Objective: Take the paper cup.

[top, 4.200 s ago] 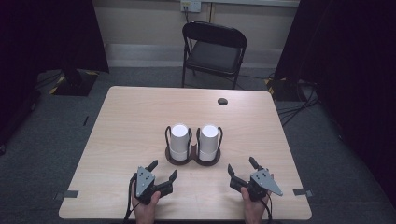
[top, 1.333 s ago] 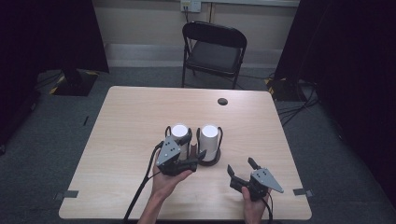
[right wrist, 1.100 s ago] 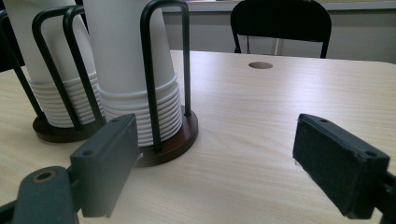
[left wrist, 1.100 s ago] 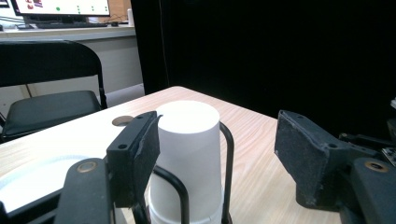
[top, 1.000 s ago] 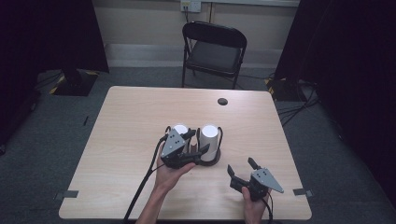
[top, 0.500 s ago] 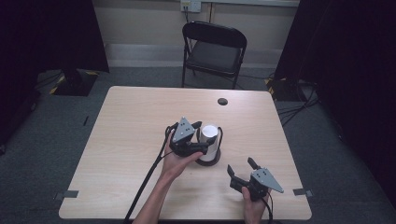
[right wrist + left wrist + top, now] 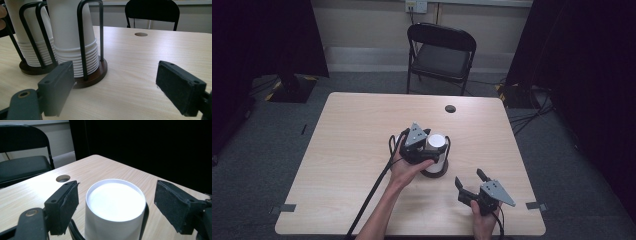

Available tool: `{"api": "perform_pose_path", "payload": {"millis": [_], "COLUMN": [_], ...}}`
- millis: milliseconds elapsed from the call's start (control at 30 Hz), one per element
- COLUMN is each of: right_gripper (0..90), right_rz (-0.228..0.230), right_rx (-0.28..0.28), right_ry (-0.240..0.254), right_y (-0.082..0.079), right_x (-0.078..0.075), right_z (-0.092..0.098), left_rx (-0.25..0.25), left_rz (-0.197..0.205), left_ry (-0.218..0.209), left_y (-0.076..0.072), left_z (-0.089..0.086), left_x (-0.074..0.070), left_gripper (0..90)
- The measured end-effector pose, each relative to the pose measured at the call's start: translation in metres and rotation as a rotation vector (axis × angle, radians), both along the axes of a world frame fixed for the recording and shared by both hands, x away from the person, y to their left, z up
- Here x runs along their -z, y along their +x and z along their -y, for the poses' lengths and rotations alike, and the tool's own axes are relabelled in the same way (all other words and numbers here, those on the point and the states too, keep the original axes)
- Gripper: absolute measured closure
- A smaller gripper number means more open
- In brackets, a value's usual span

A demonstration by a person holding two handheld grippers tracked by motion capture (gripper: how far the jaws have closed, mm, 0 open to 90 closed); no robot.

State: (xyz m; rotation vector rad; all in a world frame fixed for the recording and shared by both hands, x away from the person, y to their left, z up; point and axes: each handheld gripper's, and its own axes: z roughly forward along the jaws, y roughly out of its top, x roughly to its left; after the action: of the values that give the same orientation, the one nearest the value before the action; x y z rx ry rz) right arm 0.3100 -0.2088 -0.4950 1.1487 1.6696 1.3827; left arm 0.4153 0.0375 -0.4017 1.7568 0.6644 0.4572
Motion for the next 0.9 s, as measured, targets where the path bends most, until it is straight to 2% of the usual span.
{"api": "perform_pose_path", "payload": {"millis": [33,133,167,267,467,533,667,900], "right_gripper": [14.7,14.8,14.8,14.9,14.9,15.0,15.1,15.3], "right_rz": [0.000,0.001,0.002,0.002,0.002,0.002,0.001,0.001], "right_rx": [0.000,0.001,-0.001,-0.004,-0.003,-0.002,-0.002,0.000], "right_ry": [0.000,0.000,-0.002,-0.003,-0.003,0.000,-0.002,-0.005], "right_y": [0.000,0.000,0.000,0.000,0.000,0.000,0.000,0.000], "right_x": [0.000,0.000,0.000,0.000,0.000,0.000,0.000,0.000], "right_z": [0.000,0.000,0.000,0.000,0.000,0.000,0.000,0.000], "left_rx": [0.009,0.010,-0.005,-0.002,-0.011,-0.013,-0.018,-0.014], "left_rz": [0.009,0.029,0.018,0.011,0.011,0.029,0.030,0.034], "left_ry": [-0.007,0.023,0.019,0.015,0.046,0.063,0.091,0.090], "left_y": [-0.001,-0.002,-0.001,0.002,0.004,0.005,0.007,0.008], "left_z": [0.001,0.004,0.005,0.005,0.009,0.010,0.010,0.009], "left_x": [0.000,-0.001,0.000,0.002,0.007,0.007,0.010,0.010], "left_gripper": [19.6,21.5,21.9,22.9,24.9,26.1,29.6,33.5]}}
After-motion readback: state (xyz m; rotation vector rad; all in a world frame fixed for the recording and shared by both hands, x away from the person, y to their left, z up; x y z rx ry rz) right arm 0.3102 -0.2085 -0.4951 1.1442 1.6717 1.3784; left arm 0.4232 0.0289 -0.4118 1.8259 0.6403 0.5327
